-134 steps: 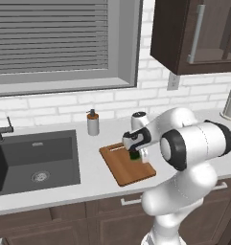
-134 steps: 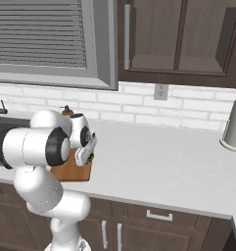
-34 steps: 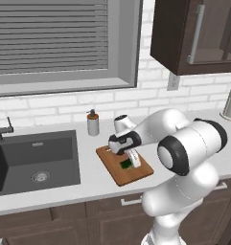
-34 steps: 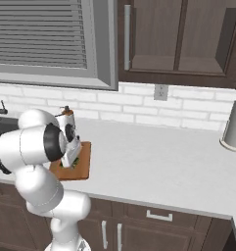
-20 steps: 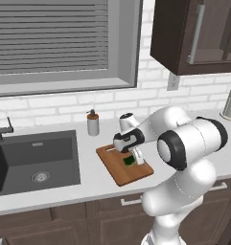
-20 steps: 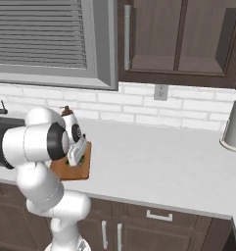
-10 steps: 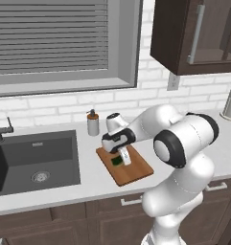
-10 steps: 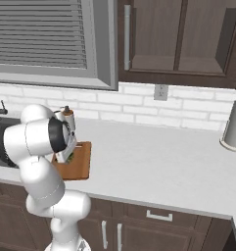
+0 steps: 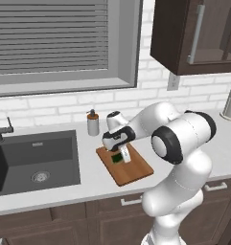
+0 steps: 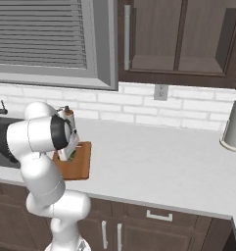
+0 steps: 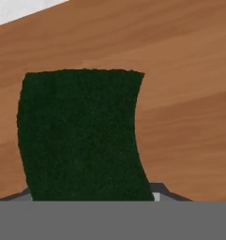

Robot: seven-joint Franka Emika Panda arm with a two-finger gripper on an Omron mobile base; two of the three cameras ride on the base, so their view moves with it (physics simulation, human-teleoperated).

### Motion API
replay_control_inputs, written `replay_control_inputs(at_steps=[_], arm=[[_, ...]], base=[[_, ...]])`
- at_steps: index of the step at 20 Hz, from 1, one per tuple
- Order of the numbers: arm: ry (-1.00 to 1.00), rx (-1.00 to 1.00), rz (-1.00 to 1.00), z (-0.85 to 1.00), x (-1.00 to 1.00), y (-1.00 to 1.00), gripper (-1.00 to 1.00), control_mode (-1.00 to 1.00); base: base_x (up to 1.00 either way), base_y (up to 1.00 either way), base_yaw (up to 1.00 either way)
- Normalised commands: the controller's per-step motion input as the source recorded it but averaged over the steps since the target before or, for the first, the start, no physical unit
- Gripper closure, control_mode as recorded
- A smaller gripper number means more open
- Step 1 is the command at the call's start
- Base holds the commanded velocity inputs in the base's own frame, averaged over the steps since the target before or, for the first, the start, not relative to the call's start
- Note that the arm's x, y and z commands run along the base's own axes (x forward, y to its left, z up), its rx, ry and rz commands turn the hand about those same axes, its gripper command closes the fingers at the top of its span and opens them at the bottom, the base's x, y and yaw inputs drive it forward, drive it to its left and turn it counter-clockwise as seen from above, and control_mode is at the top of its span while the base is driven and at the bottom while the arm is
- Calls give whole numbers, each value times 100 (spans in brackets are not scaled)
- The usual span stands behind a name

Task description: Pick up the sponge from the counter and clean the cutting board by briefly scrubbing or pressing down on the cutting board. Once finished, release the sponge.

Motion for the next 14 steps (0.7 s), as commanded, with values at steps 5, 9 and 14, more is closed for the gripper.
replay_control_inputs(at_steps=[5, 9, 14], arm=[[-2, -8, 0, -18, 1, -37, 100, -100], [0, -10, 0, -11, 0, -48, 100, -100], [-1, -1, 0, 0, 0, -55, 100, -100]], base=[[0, 0, 0], [0, 0, 0], [0, 0, 0]])
